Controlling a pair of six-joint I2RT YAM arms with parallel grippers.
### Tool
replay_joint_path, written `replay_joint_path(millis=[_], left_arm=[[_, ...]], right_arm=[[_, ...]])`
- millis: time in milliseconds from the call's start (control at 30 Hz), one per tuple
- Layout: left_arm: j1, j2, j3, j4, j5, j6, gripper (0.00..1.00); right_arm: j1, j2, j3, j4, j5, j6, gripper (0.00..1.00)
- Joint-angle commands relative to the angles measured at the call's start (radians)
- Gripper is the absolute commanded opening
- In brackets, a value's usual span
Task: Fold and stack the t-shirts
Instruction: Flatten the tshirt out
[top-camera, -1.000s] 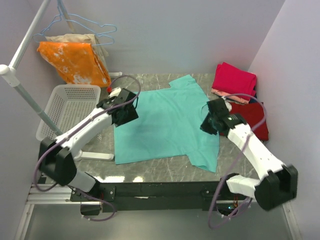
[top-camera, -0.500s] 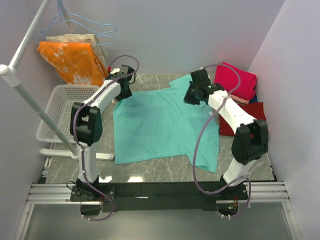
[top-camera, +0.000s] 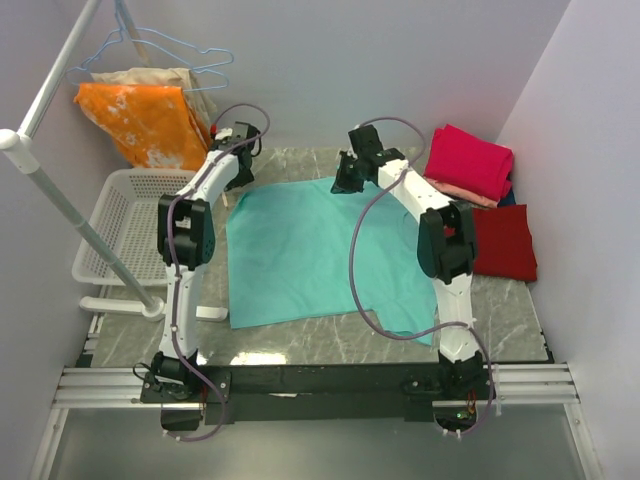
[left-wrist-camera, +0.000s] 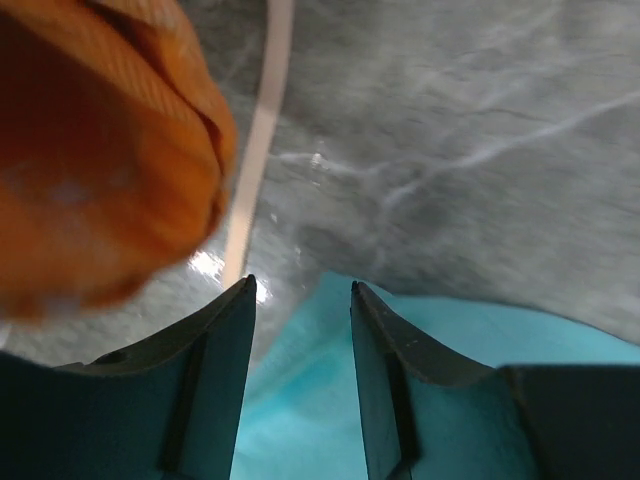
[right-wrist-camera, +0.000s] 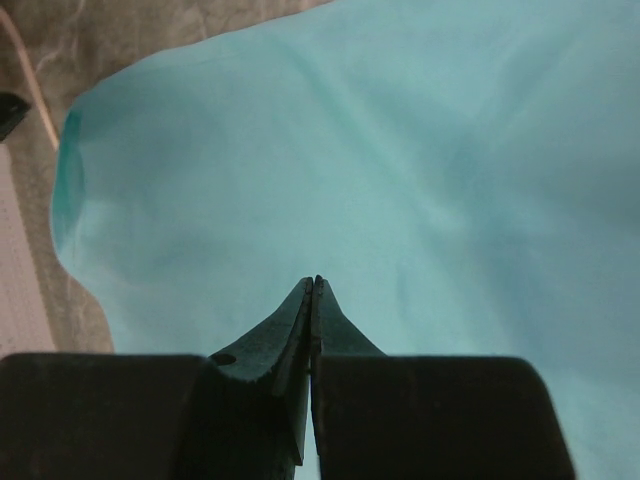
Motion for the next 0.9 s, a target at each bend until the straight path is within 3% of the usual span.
replay_joint_path(millis=[0, 167, 333, 733, 867], left_arm=[[0.009, 0.007, -0.007, 0.006, 0.028, 0.043, 0.48], [0.014, -0.029, -0.105, 0.049, 0.087, 0.057, 0.47], [0.022, -0.041, -0.107, 0.069, 0.137, 0.067, 0.51], [0.026, -0.127, -0.147, 0.121, 0.027, 0.017, 0.51], [0.026, -0.165, -0.168, 0.165, 0.057, 0.02, 0.52]], right_arm=[[0.015, 0.037, 0.11, 0.057, -0.102, 0.005, 0.04], [0.015, 0.103, 0.184, 0.066, -0.125, 0.024, 0.04], [0.015, 0.181, 0.221, 0.09, -0.135, 0.053, 0.05], [0.018, 0.298, 0.238, 0.06, -0.126, 0.067, 0.0], [0.017, 0.324, 0.241, 0.04, -0.122, 0.062, 0.0]])
